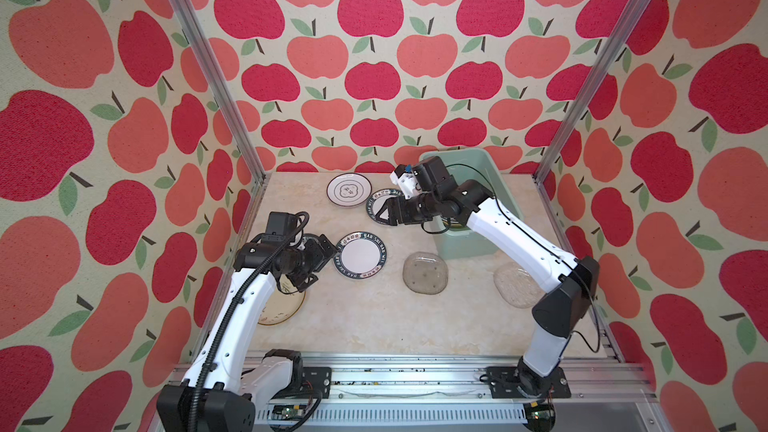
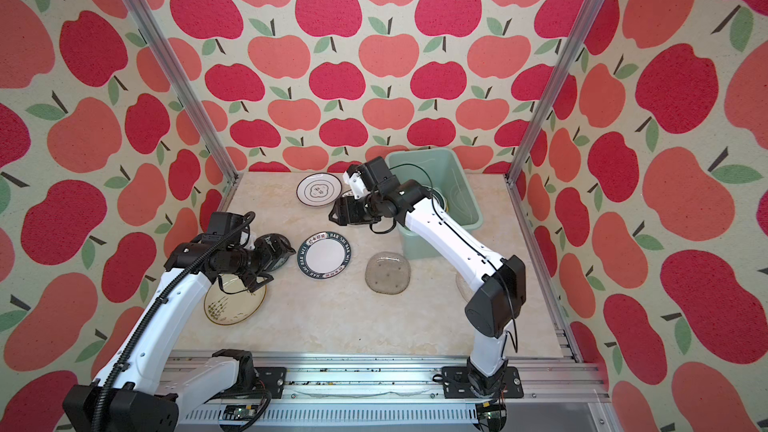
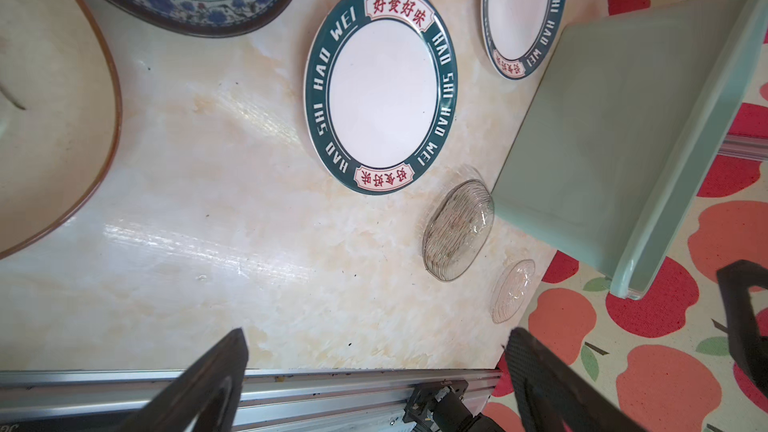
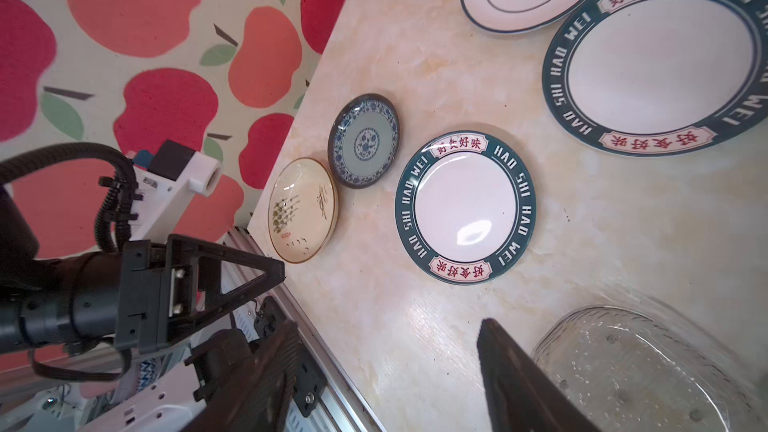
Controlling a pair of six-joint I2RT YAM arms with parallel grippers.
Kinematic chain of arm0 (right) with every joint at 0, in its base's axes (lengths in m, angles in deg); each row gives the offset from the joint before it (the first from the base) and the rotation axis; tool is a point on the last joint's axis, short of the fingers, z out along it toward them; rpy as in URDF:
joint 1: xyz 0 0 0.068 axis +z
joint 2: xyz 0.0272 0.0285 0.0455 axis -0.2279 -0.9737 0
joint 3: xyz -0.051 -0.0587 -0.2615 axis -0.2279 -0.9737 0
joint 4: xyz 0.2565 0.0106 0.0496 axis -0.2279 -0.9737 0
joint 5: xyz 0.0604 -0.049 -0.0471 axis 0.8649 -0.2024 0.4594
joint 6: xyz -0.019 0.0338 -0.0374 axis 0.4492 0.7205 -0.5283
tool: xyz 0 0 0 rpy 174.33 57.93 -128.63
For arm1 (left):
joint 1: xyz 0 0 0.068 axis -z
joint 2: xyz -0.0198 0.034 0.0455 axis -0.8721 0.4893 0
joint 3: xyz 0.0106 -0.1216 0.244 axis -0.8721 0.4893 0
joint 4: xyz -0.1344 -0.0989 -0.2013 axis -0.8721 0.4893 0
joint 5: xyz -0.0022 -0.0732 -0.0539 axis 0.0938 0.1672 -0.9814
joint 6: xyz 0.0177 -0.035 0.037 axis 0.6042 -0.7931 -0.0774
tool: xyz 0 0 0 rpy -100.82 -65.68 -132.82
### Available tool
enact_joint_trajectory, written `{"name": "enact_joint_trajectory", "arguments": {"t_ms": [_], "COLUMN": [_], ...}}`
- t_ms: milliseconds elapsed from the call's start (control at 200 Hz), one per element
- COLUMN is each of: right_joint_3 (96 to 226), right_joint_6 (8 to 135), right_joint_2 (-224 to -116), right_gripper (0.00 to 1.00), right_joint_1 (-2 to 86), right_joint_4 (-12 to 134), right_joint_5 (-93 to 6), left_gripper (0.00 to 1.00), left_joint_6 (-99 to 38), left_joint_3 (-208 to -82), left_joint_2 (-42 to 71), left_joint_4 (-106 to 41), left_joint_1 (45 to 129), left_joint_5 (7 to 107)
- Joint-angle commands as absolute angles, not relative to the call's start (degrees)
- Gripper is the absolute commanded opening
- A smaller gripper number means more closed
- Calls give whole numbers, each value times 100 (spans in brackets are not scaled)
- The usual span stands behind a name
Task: Place the plates into the plastic bin on the countertop
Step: 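Move both grippers to the 'HAO SHI HAO WEI' green-rimmed plate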
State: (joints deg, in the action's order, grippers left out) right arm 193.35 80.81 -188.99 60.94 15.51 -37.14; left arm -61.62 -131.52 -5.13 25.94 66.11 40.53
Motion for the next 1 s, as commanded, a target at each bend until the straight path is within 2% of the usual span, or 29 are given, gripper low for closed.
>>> {"name": "enact_joint_trajectory", "arguments": {"t_ms": [0,260,505,750,996], "right_joint_3": [19946,20802,20864,20984,21155], "right_joint_6": [7264,7112,7363,7618,7785], "right_joint_2": [-19612,-20968,-21534,-21934,-22268], "right_gripper": [72,72,73,73,73], "right_joint_1": [6297,6312,6101,5920,5792], "right_joint_4": [652,92,283,370,552], "right_joint_5": [-4188,-4849,-4654,-4529,-4061], "left_gripper": [99,98,97,90,87], "left_joint_6": [-6459,-6594,-6365,-5882,-5697], "left_joint_3": [-12917,-12673,-12619,-12856,-13153], "left_joint_2": [-265,336,1004,1913,2462], "left_joint_4": [1940,1421,1221,1231,1235], "left_joint_1": [6562,6526,6514,6501,6448], "left_joint_5": [3913,3826,3905,3937,4017]}}
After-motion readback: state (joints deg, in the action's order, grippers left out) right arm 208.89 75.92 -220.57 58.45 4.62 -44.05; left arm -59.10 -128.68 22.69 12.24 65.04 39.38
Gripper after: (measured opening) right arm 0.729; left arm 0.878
